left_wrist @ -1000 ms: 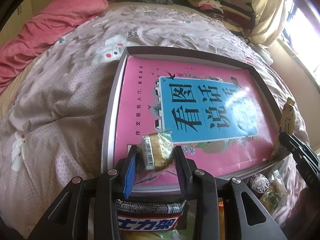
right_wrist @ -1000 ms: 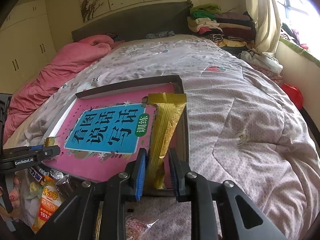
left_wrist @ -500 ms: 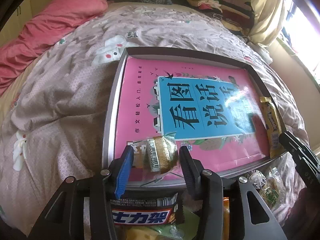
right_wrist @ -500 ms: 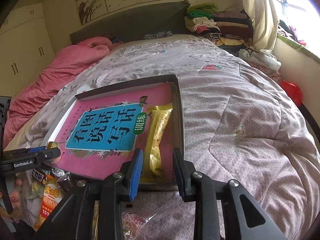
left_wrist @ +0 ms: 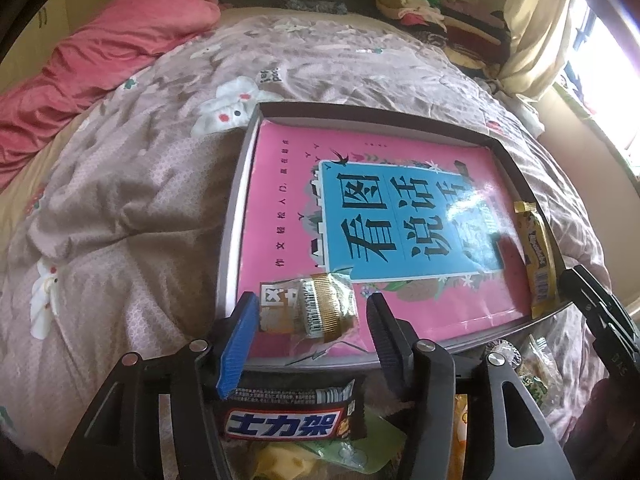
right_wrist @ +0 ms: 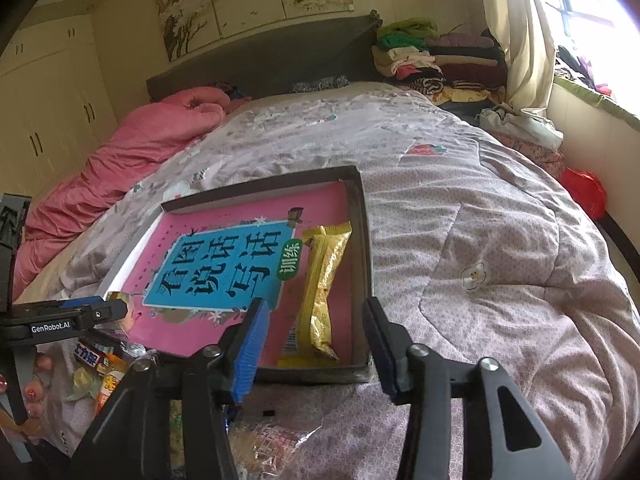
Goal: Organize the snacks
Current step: 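Lower the yellow bar into the tray and open the right tool while the left tool releases the cake there, then withdraw both open tools from the tray back toward the remaining snacks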
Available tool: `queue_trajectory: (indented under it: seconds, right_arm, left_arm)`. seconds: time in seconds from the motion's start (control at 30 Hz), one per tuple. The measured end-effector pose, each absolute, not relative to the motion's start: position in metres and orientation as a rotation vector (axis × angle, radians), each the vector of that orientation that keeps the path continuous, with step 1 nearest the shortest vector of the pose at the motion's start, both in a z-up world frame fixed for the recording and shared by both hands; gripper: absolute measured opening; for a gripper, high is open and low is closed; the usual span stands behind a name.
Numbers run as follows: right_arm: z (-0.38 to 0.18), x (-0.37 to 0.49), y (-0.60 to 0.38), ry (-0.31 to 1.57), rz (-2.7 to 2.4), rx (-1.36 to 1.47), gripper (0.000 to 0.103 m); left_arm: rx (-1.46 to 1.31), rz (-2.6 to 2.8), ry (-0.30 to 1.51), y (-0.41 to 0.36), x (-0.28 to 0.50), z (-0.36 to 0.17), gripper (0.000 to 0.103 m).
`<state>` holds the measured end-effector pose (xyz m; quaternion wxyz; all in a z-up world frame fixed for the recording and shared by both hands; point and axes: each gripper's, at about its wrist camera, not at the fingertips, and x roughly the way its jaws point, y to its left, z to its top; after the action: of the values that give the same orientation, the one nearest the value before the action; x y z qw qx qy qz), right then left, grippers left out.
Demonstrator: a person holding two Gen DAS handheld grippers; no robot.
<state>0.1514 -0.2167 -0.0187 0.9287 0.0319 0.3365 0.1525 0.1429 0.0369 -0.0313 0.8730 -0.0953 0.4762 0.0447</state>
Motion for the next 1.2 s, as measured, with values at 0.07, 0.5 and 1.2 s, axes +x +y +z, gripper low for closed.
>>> queue_trajectory:
  seconds: [0.07, 0.5, 1.2]
  right_arm:
    - [-0.018, 0.151, -0.217, 0.688, 0.310, 0.076, 0.051]
    - [-0.007, 0.145, -0.215, 0.641, 0.324, 0.059, 0.057]
    - [0.018, 0.124, -0.211, 0.513, 0.366, 0.031, 0.072]
  left_arm:
    - [-0.197, 0.102, 0.987, 0.037, 0.141, -0.029, 0.058]
    - [-0.217, 0.094, 0.961, 0.032, 0.132, -0.010, 0.070]
    - [-0.197, 0.090, 0.900, 0.023, 0.112, 0.020, 0.070]
